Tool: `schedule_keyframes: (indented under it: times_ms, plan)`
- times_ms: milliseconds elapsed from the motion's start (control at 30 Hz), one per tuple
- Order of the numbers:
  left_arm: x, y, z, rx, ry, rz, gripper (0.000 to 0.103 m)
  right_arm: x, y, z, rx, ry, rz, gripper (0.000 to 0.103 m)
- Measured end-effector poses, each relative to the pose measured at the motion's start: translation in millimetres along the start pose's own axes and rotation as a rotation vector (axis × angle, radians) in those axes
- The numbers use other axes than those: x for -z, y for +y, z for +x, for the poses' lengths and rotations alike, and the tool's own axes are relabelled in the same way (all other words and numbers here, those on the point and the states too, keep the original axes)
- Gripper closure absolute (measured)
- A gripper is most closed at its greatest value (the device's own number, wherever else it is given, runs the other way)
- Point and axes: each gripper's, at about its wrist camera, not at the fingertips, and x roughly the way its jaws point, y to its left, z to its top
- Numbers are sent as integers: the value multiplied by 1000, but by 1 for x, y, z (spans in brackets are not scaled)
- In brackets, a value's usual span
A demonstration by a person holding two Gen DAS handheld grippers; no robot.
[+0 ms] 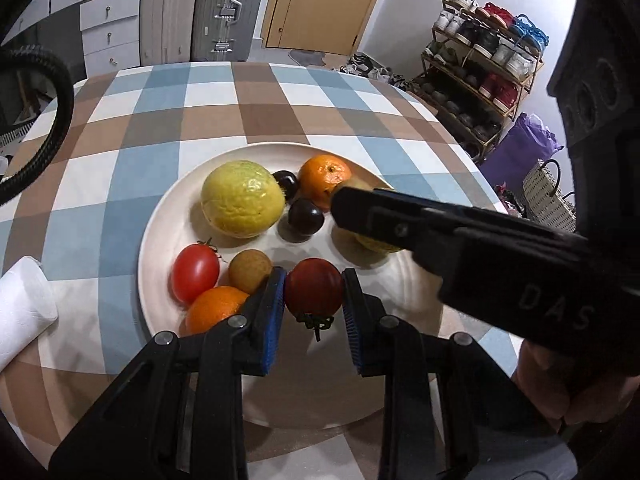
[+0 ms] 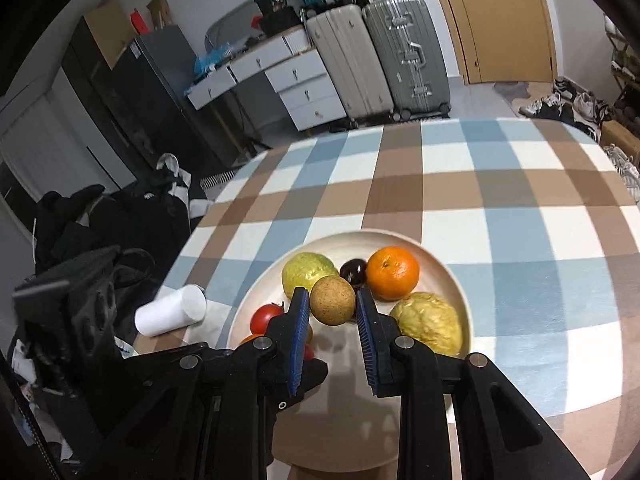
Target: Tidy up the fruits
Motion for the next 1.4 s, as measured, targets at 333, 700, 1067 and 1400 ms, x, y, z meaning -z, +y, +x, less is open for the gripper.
schedule_keyframes:
  times_ms: [333,700,1067,1400]
  plan:
    - [2,-4,0,-8,6,-5,78,5,-5,11,20,42,66,78]
    - [6,-14,-19,-51,-70,53,48,8,-3,-2,20,-11,76,67]
    - [18,-44,-113,-151,-288,14,20,28,-26,-78,147,-196,164,50]
    - [60,-66,-217,-262,-660,39,0,76,9,-184,107,-560,28,6]
